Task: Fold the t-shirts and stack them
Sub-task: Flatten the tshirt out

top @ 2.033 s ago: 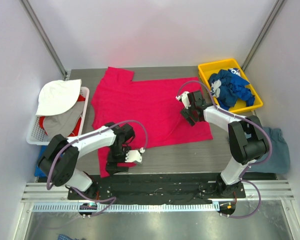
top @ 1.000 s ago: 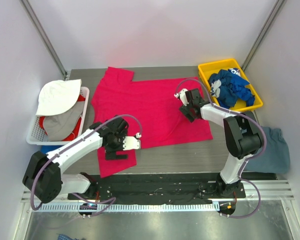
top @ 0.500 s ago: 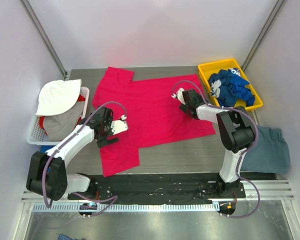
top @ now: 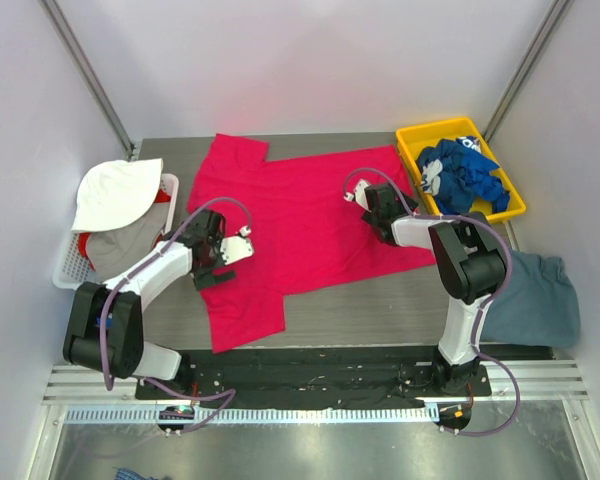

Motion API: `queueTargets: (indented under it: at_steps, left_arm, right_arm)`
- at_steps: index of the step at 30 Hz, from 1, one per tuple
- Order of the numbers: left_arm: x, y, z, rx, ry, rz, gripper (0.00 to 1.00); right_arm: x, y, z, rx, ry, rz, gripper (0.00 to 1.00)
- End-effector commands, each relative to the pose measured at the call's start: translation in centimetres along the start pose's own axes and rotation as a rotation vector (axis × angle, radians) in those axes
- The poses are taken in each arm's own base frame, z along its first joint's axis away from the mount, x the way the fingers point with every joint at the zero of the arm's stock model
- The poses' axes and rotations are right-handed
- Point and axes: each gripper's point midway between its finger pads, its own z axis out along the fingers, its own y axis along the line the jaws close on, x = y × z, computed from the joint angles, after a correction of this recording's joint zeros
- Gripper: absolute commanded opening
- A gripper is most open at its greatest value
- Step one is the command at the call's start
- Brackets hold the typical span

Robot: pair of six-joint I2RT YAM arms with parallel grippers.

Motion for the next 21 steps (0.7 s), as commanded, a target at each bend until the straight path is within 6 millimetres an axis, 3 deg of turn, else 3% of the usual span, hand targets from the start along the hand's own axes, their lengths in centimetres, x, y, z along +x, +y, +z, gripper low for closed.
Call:
queueTargets:
  at_steps: [1,9,14,21]
  left_arm:
    - [-1.0,1.4,0.0,-0.032,-0.032,0.001,1.0]
    - [-0.5,0.9,1.3,0.002,0.011,0.013,1.0]
    - [-0.1,1.0,2.2,0.011,0.05,0.028,1.0]
    - [1.0,0.9,3.2,0.032,0.132,0.082,1.0]
  right_arm:
    - [0.3,0.2,-0.7,-0.049,0.004,0.035,0.78]
    - [-2.3,-0.5,-3.6,-0.16,-0.09,0.174,0.8]
    - [-4.8,-2.1,-6.5,-0.228,-0.2,0.281,0.8]
    - [-5.5,-3.9,-8.2,-0.22,-0.236,0.323,0.8]
